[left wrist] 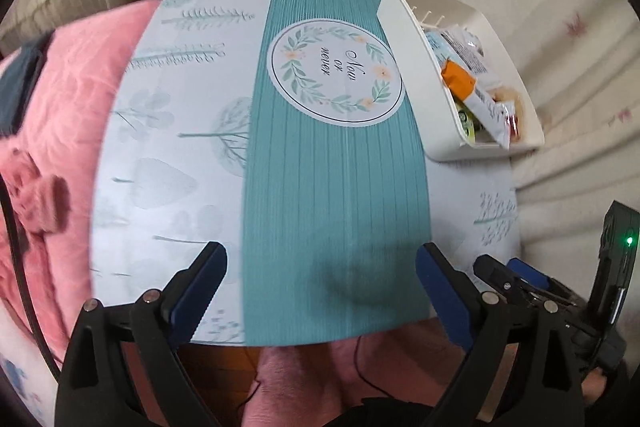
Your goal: Organize snacks
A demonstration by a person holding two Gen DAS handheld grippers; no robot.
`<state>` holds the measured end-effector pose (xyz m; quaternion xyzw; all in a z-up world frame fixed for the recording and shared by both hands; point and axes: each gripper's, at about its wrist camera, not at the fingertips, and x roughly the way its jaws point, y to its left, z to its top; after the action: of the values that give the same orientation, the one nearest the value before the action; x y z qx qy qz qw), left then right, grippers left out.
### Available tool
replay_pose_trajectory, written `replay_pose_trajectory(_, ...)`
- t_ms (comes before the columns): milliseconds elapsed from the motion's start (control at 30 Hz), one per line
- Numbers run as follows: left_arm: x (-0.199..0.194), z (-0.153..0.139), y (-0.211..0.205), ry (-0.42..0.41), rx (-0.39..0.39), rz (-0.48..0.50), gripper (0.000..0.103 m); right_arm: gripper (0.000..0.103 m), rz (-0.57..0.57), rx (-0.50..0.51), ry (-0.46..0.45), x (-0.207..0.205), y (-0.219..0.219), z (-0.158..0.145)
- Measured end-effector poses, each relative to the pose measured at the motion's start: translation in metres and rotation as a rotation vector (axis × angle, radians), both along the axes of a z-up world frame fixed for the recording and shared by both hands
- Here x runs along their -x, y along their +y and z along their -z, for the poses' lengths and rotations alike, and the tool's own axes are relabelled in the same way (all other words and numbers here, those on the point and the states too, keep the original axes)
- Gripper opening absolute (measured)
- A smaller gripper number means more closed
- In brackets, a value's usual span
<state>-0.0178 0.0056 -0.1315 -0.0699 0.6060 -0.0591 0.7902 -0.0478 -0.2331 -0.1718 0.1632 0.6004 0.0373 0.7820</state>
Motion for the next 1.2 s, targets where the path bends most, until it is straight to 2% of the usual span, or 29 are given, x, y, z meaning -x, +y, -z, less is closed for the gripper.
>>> replay_pose_trajectory(133,0.004,-0.024,0.0,0.027,-0.098,0.04,0.097,0.096,0.008,0.02,0.076,0.015,0.007,-0.011)
replay_pose_trajectory(267,0.008,-0.055,0.0,0.011,-0.101,0.039,0.097,0.097,0.004,-0.015,0.114,0.027,0.007,-0.038)
replay_pose_trajectory(333,0.01,-0.073,-0.001,-0.01,-0.083,0.018,0.097,0.099,-0.023,0.001,0.107,0.031,0.01,-0.057)
replay_pose_trajectory(567,0.03,-0.13,-0.022,-0.162,-0.136,-0.032,0.097,0.102,-0.13,0.017,-0.005,0.037,0.021,-0.131)
replay_pose_trajectory(700,0.05,-0.151,-0.039,-0.241,-0.184,-0.058,0.097,0.103,-0.146,0.044,-0.132,0.047,0.019,-0.167)
replay_pose_trajectory(767,0.055,-0.155,-0.043,-0.258,-0.193,-0.074,0.097,0.103,-0.163,0.057,-0.204,0.052,0.017,-0.18)
replay_pose_trajectory(933,0.07,-0.154,-0.047,-0.28,-0.221,-0.138,0.097,0.103,-0.169,0.083,-0.312,0.067,0.015,-0.192)
replay_pose_trajectory(1033,0.077,-0.15,-0.049,-0.29,-0.212,-0.155,0.102,0.103,-0.172,0.09,-0.319,0.07,0.014,-0.19)
replay_pose_trajectory(1100,0.085,-0.15,-0.053,-0.322,-0.241,-0.163,0.102,0.103,-0.164,0.087,-0.324,0.074,0.01,-0.188)
replay_pose_trajectory(1200,0.094,-0.15,-0.057,-0.35,-0.227,-0.167,0.102,0.103,-0.159,0.068,-0.318,0.077,0.008,-0.182)
